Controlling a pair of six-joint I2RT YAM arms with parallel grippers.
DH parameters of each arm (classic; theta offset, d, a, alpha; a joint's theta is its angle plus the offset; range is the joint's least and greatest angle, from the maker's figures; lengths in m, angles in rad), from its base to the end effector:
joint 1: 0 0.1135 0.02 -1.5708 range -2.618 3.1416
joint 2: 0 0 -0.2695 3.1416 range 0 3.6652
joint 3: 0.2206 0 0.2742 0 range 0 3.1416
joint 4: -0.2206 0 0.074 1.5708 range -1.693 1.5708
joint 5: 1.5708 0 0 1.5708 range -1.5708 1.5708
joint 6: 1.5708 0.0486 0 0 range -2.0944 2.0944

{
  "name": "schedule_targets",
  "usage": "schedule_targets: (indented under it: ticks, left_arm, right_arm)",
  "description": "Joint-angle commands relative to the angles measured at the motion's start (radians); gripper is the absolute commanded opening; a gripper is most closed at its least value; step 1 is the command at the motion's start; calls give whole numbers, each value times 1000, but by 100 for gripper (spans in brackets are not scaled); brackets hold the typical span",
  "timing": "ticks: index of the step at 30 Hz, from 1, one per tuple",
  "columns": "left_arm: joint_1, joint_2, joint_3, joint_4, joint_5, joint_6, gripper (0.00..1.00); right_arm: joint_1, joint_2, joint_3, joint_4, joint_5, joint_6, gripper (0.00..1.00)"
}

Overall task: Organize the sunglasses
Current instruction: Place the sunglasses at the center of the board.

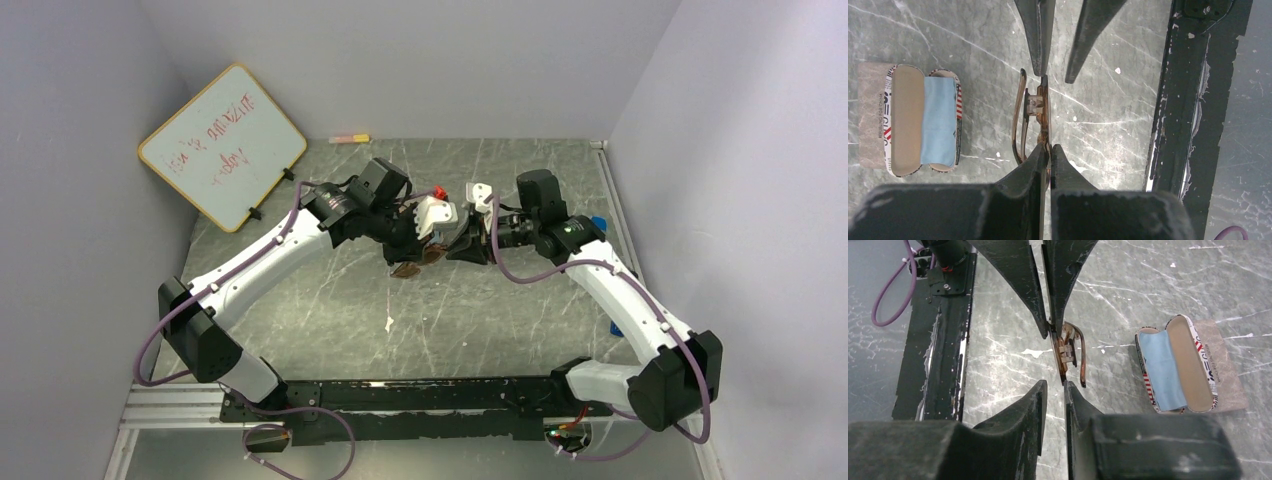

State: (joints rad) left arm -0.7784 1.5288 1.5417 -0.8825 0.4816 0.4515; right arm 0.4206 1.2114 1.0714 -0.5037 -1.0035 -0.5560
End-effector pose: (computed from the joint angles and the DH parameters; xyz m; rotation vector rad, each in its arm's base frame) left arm 0.2341 -0.2625 0.3568 1.5801 1.8589 -0.7334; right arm 0.2376 0.1512 0.3278 -1.3980 1.4829 1.0093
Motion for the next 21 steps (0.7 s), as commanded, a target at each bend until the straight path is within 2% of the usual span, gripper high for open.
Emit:
schedule_targets:
  ticks: [1, 10, 13, 15, 18, 21]
  left_arm:
    - [-4, -28, 9, 33, 38, 15, 5]
    - [-4, -23, 6, 38, 26, 12, 5]
    - [-4, -23, 4, 43, 4, 10, 5]
    - [-4, -25, 0, 46, -21, 13, 5]
    - [-9, -34, -20, 57, -43, 23, 5]
    - [-30, -38, -42, 47, -93, 48, 5]
  right_arm:
    - [4, 23, 12, 32, -31, 4, 20]
    - [4, 24, 24, 40, -29, 20, 2]
    - [4, 32, 39, 15, -35, 7, 2]
    - [4, 36, 48, -9, -33, -16, 13]
    - [-6, 28, 37, -25, -27, -47, 45]
    - [-59, 13, 27, -80, -55, -138, 60]
